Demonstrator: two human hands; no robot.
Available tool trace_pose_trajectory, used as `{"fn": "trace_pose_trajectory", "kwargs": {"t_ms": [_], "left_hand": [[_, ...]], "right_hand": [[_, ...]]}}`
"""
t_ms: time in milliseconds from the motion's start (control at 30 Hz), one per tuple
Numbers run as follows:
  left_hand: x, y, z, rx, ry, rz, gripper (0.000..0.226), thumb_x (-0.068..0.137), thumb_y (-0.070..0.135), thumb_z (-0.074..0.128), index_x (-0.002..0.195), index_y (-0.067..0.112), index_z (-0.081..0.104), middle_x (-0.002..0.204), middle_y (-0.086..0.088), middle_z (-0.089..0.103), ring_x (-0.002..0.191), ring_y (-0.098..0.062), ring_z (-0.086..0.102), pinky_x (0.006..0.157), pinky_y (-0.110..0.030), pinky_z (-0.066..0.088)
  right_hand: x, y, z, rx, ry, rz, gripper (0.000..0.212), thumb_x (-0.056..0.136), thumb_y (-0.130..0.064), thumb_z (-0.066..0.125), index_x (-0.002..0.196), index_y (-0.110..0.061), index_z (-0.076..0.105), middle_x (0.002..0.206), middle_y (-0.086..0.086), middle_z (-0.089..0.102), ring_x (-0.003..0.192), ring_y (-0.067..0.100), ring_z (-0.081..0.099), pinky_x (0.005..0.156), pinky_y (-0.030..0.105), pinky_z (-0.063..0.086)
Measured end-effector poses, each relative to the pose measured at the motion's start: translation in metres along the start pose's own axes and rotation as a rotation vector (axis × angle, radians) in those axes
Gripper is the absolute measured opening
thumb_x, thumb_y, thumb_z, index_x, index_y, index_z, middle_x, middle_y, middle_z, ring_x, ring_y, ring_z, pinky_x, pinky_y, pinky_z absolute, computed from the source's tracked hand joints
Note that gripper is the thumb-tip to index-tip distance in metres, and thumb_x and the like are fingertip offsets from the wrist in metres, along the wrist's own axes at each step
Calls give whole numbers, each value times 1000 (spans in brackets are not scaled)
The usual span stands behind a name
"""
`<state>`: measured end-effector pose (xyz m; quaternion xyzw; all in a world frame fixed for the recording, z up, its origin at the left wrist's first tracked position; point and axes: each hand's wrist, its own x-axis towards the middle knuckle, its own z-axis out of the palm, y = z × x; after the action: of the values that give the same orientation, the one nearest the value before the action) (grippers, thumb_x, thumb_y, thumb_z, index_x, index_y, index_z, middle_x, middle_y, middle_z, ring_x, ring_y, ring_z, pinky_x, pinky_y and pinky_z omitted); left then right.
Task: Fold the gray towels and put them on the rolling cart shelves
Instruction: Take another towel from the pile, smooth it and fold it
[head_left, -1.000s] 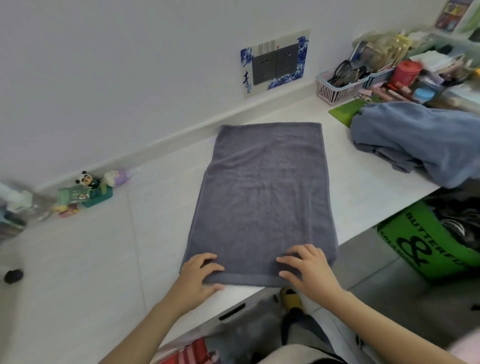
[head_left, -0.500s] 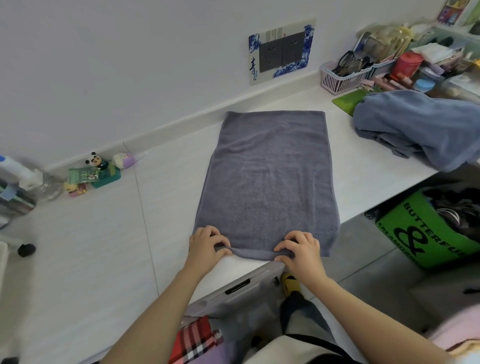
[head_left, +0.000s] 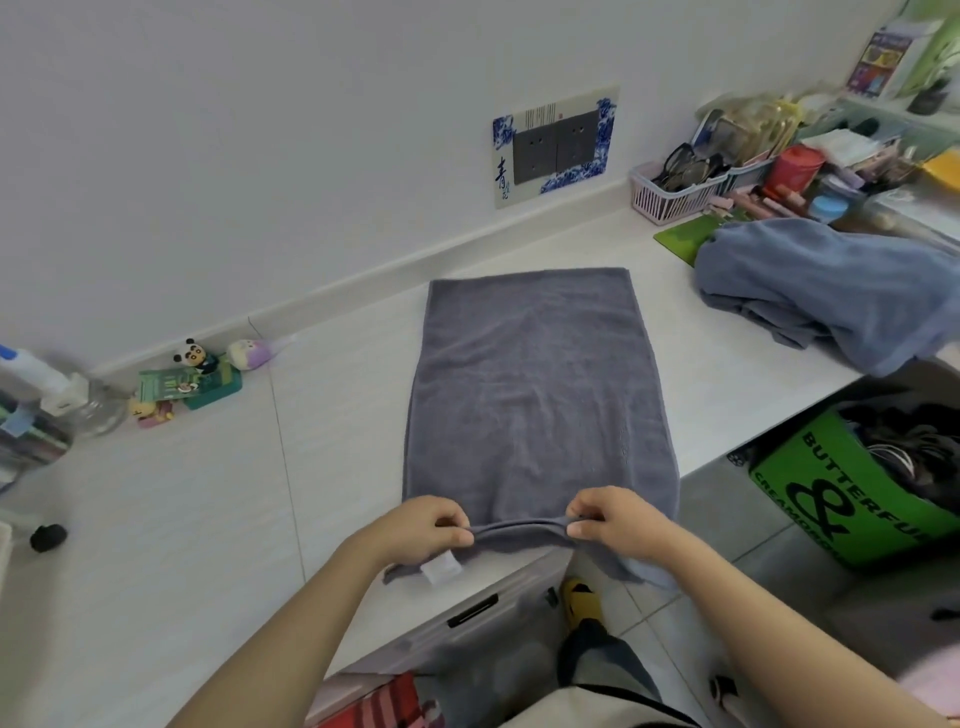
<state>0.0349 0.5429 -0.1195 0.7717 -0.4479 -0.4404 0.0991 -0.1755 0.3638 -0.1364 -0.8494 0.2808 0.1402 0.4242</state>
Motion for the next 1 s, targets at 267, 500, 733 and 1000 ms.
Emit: {"fn": "trace_pose_trajectory", "kwargs": {"t_ms": [267,500,733,1000], "left_hand": [[35,51,-70,115,-58,1,22,91,36,58,103,18,62,87,17,56,84,-4,53,79,-22,41],[109,37,-111,99,205,-188,28,92,47,50,99,21,58,106,5,62,97,-14,57,81,-29,43],[132,11,-84,215,314,-194,20,89,51,53,86,31,54,93,12,57,95,-10,54,91,-30,29],[140,1,-70,122,502,-189,20,94,38,52,75,33,48,85,12,52,88,-11,48,84,-28,31]], "right_hand": [[24,-19,-93,36,-153,38,11,93,-33,56,91,-23,61,88,-11,62,82,5,56,74,18,41],[107,-16,-130,-31,70,86,37,86,-54,56,107,-23,57,110,-4,61,104,14,57,81,23,42],[123,8,-125,-487,-47,98,83,77,-57,64,143,-25,26,134,5,48,120,27,48,97,37,43],[150,27,-163,-257,-240,68,32,87,-18,59,119,-22,55,102,-6,56,94,11,55,82,21,43]]}}
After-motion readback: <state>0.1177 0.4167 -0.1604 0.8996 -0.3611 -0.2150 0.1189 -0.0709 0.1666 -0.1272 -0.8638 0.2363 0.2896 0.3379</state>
